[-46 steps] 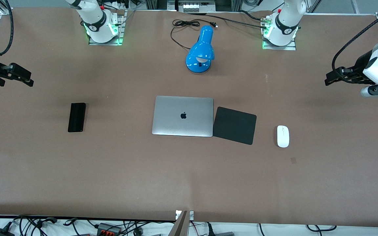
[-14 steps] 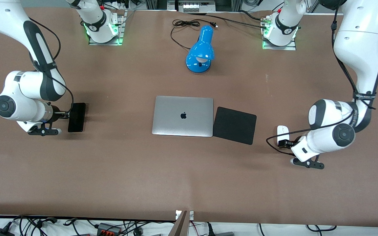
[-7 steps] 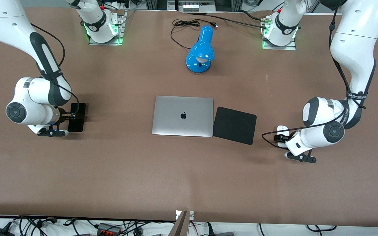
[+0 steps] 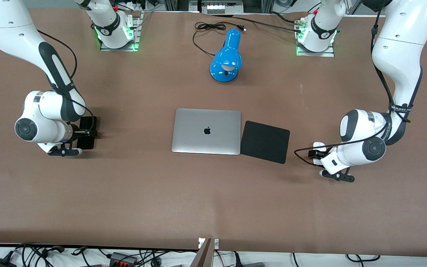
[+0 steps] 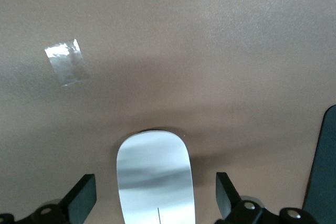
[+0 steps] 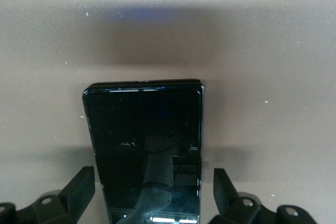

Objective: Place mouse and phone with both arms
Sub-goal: 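Grasp the phone with the right gripper while the left gripper grasps the mouse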

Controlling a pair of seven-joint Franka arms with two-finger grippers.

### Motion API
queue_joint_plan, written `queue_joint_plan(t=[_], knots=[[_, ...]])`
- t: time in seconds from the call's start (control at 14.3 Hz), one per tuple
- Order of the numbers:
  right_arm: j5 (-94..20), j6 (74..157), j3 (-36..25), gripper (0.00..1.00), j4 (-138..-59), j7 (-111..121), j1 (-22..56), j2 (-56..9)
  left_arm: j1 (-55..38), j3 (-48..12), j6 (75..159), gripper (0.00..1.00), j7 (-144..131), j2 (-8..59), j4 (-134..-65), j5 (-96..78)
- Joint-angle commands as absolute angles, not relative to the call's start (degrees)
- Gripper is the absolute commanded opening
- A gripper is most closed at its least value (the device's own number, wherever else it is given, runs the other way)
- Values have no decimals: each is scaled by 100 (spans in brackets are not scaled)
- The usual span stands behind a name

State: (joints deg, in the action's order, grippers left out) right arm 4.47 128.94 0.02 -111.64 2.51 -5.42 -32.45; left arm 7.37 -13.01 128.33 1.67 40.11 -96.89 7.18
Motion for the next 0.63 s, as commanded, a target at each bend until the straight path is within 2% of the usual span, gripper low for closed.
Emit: queue_joint_plan(t=[0.0, 0.56], knots=[[439, 12955, 53, 100, -11214, 229, -580, -3296, 782, -1310, 12885, 100, 255, 3797, -9958, 861], [439, 12946, 62, 100, -11224, 229, -554, -3305, 782, -1310, 12893, 100, 264, 3841, -9967, 861]])
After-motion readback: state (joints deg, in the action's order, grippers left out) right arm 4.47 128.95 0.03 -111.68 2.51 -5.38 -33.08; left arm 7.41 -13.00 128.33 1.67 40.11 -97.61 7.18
